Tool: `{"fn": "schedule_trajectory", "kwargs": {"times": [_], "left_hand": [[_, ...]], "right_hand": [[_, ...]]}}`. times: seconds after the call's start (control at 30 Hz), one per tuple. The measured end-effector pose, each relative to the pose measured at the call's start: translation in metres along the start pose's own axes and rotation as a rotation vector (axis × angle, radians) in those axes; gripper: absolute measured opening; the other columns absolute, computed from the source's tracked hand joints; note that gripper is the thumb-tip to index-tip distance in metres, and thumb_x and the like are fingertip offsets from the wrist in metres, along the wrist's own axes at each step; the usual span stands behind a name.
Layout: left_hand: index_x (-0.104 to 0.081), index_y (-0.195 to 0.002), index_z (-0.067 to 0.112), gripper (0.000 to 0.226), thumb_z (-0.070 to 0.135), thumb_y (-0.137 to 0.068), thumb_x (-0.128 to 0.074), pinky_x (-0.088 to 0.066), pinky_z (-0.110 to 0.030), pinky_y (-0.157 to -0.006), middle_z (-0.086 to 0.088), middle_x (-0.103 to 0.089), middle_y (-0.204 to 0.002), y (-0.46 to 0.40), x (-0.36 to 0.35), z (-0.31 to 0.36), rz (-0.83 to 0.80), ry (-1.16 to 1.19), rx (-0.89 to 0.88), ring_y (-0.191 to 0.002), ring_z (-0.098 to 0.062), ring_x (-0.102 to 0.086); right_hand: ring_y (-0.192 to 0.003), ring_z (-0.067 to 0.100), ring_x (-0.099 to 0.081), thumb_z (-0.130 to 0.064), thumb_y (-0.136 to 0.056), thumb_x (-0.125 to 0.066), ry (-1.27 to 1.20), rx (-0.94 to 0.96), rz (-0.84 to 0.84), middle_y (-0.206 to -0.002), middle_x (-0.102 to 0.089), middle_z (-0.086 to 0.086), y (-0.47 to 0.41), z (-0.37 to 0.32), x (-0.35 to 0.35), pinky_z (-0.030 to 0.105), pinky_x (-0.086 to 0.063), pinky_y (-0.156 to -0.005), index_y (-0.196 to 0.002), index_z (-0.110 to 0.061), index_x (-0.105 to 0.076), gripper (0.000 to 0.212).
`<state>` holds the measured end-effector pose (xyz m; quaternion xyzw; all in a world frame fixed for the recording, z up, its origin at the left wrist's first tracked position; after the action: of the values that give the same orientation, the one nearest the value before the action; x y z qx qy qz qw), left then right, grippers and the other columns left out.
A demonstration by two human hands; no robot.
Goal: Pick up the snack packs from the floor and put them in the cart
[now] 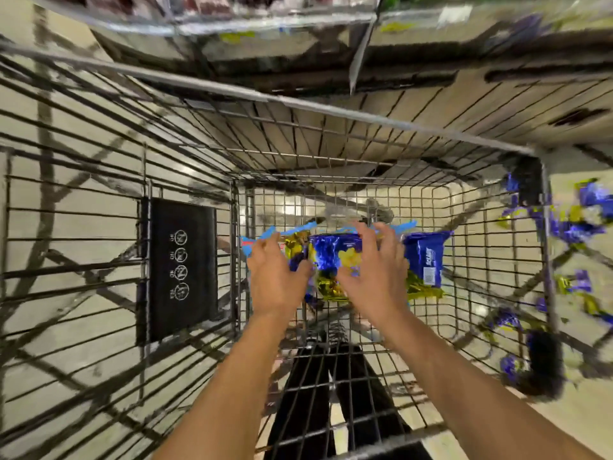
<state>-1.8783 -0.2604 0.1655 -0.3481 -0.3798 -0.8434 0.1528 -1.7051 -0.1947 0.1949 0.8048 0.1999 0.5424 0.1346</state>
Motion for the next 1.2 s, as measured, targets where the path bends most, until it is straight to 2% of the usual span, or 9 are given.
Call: {"fn": "schedule_trajectory", "kwargs": {"times": [0.17, 0.3, 0.4, 0.53, 0.67, 0.83, 1.0, 1.1, 1.2], "left_hand": [[-0.046, -0.139, 0.014, 0.065, 0.026, -0.082, -0.073, -0.037, -0.042, -0.109, -0.011, -0.049, -0.135, 0.055, 0.075, 0.080, 0.097, -0.190, -0.261, -0.127, -0.030, -0.044], [-0.050, -0.133, 0.015, 0.058, 0.023, -0.078, -0.067, -0.042, -0.044, -0.095, -0.010, -0.051, -0.127, 0.104, 0.120, 0.165, 0.202, -0.433, -0.604, -0.116, -0.033, -0.048], [-0.052, -0.128, 0.015, 0.055, 0.019, -0.075, -0.066, -0.043, -0.043, -0.085, -0.008, -0.052, -0.121, 0.143, 0.130, 0.221, 0.237, -0.567, -0.779, -0.110, -0.033, -0.049], [-0.053, -0.116, 0.017, 0.046, 0.022, -0.073, -0.068, -0.042, -0.041, -0.079, -0.006, -0.054, -0.112, 0.205, 0.116, 0.279, 0.247, -0.730, -0.973, -0.105, -0.032, -0.050], [-0.054, -0.114, 0.016, 0.045, 0.026, -0.072, -0.068, -0.044, -0.041, -0.079, -0.007, -0.056, -0.110, 0.283, 0.073, 0.320, 0.221, -0.823, -1.111, -0.104, -0.032, -0.053], [-0.049, -0.120, 0.018, 0.044, 0.030, -0.079, -0.061, -0.042, -0.040, -0.082, -0.006, -0.054, -0.117, 0.411, -0.020, 0.361, 0.161, -0.843, -1.285, -0.110, -0.031, -0.052], [-0.048, -0.130, 0.019, 0.052, 0.034, -0.083, -0.063, -0.044, -0.040, -0.087, -0.006, -0.052, -0.124, 0.547, -0.130, 0.384, 0.086, -0.811, -1.392, -0.115, -0.030, -0.051], [-0.050, -0.129, 0.016, 0.052, 0.030, -0.081, -0.066, -0.045, -0.041, -0.085, -0.008, -0.054, -0.122, 0.626, -0.194, 0.397, 0.019, -0.774, -1.473, -0.113, -0.033, -0.052], [-0.044, -0.137, 0.014, 0.058, 0.030, -0.085, -0.064, -0.044, -0.041, -0.090, -0.010, -0.051, -0.131, 0.693, -0.248, 0.409, -0.048, -0.780, -1.552, -0.118, -0.033, -0.048]], "right_hand": [[-0.128, 0.028, -0.039, -0.034, -0.079, -0.060, 0.090, 0.056, 0.128, -0.143, -0.039, 0.004, 0.036, -0.027, 0.094, 0.049, -0.033, -0.103, -0.133, -0.026, -0.051, 0.055], [-0.120, 0.027, -0.044, -0.029, -0.077, -0.068, 0.221, 0.087, 0.254, -0.132, -0.051, 0.002, 0.066, -0.034, 0.171, 0.047, -0.034, -0.099, -0.127, -0.026, -0.054, 0.052], [-0.108, 0.027, -0.051, -0.026, -0.073, -0.071, 0.340, 0.110, 0.408, -0.118, -0.057, 0.002, 0.098, -0.026, 0.228, 0.043, -0.037, -0.090, -0.120, -0.023, -0.059, 0.049], [-0.101, 0.028, -0.053, -0.028, -0.072, -0.069, 0.438, 0.034, 0.486, -0.107, -0.059, 0.003, 0.146, 0.012, 0.287, 0.042, -0.039, -0.085, -0.112, -0.023, -0.061, 0.042], [-0.107, 0.026, -0.052, -0.034, -0.075, -0.068, 0.392, -0.092, 0.509, -0.111, -0.058, 0.000, 0.207, 0.082, 0.324, 0.042, -0.037, -0.089, -0.114, -0.027, -0.057, 0.041], [-0.103, 0.029, -0.054, -0.027, -0.071, -0.067, 0.312, -0.272, 0.604, -0.109, -0.059, 0.004, 0.308, 0.197, 0.357, 0.043, -0.042, -0.083, -0.110, -0.023, -0.058, 0.040], [-0.112, 0.030, -0.049, -0.025, -0.079, -0.061, 0.266, -0.374, 0.627, -0.123, -0.054, 0.006, 0.421, 0.326, 0.367, 0.044, -0.042, -0.089, -0.124, -0.020, -0.052, 0.046], [-0.119, 0.030, -0.046, -0.027, -0.083, -0.063, 0.216, -0.452, 0.641, -0.131, -0.051, 0.007, 0.488, 0.401, 0.368, 0.045, -0.041, -0.094, -0.133, -0.021, -0.048, 0.052], [-0.123, 0.030, -0.042, -0.026, -0.086, -0.062, 0.158, -0.563, 0.659, -0.135, -0.047, 0.007, 0.548, 0.470, 0.371, 0.043, -0.037, -0.097, -0.134, -0.020, -0.047, 0.051]]}}
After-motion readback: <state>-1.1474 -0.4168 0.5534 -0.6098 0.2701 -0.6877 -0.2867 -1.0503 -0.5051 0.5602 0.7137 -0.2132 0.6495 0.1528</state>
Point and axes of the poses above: each hand's wrist, its own y-axis away from the middle knuckle, its own x-axis out of the back of the hand, z = x × y, the point moved 7 cm from there along -y, towards the middle knuckle
